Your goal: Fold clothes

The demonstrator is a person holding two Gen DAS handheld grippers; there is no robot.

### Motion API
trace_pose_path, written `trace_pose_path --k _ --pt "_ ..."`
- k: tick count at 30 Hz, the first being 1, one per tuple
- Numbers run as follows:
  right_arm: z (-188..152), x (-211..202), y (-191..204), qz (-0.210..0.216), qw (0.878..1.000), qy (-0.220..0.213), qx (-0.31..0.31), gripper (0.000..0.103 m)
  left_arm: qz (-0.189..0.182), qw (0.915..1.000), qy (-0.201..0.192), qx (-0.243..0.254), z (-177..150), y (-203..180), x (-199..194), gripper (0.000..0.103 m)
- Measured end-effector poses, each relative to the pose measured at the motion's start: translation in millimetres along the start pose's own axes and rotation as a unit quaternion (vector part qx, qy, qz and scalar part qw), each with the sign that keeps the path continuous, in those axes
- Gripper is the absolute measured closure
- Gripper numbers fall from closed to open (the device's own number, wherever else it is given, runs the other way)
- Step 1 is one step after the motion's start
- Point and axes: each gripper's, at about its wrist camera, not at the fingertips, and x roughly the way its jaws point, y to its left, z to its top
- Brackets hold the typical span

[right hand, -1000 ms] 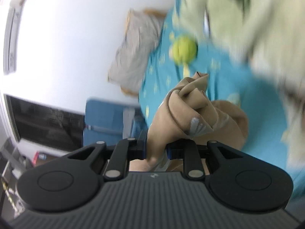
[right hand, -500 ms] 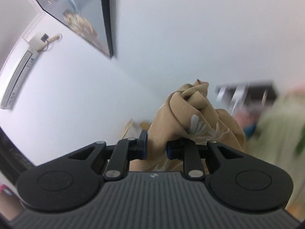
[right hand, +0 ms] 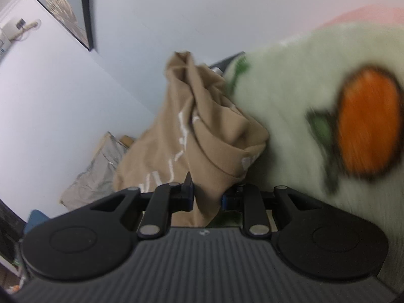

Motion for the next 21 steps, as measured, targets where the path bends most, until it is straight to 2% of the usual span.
trace_pose_path --k 1,4,5,6,10,13,14,15,17,19,20,21 --pt "-0.4 -0.4 0.0 -0.007 1.0 0.006 0.009 0.079 0.007 1.0 -0.002 0.005 -2.3 -0.5 -2.0 0.062" --pt "-1.4 -1.7 0.1 -0.029 0.999 0.023 0.034 0.075 0.034 0.999 -0.011 0.029 3.8 -1.4 -9.0 0.042" --pt "-1.9 -4.7 2.4 -0.041 0.998 0.03 0.036 0.075 0.041 0.9983 -0.014 0.038 8.8 -4.0 -14.2 0.028" --pt "-2.6 -10.2 6.9 -0.057 0.997 0.038 0.031 0.075 0.044 0.998 -0.013 0.042 9.3 -11.1 -23.9 0.021" --pt "-7.0 -41.9 25.5 -0.055 0.997 0.049 0.008 0.075 0.059 0.9958 -0.02 0.067 9.3 -46.5 -71.7 0.019" --pt "-6.3 -77.4 47.0 -0.038 0.998 0.031 -0.028 0.075 0.068 0.992 -0.035 0.1 1.8 -74.6 -108.2 0.016" --pt "-5.9 -89.8 54.5 -0.032 0.998 0.024 -0.041 0.075 0.069 0.9903 -0.041 0.114 -2.1 -83.8 -120.7 0.012" --pt "-6.9 -102.8 62.2 -0.026 0.998 0.016 -0.054 0.075 0.071 0.988 -0.048 0.128 -6.9 -93.5 -134.3 0.002" --pt "-10.8 -127.8 77.9 -0.018 0.996 0.0 -0.087 0.074 0.081 0.9814 -0.07 0.159 -19.6 -113.7 -165.2 0.0" --pt "-7.2 -147.8 91.6 -0.005 0.992 -0.014 -0.126 0.054 0.085 0.9741 -0.092 0.188 -34.3 -128.9 -193.3 0.0" --pt "-7.7 -158.0 97.1 0.001 0.989 -0.023 -0.143 0.024 0.089 0.9695 -0.102 0.204 -43.7 -135.8 -204.7 0.0" --pt "-10.6 -168.6 101.9 0.008 0.987 -0.035 -0.157 0.007 0.094 0.9645 -0.112 0.22 -53.1 -142.7 -216.1 0.0"
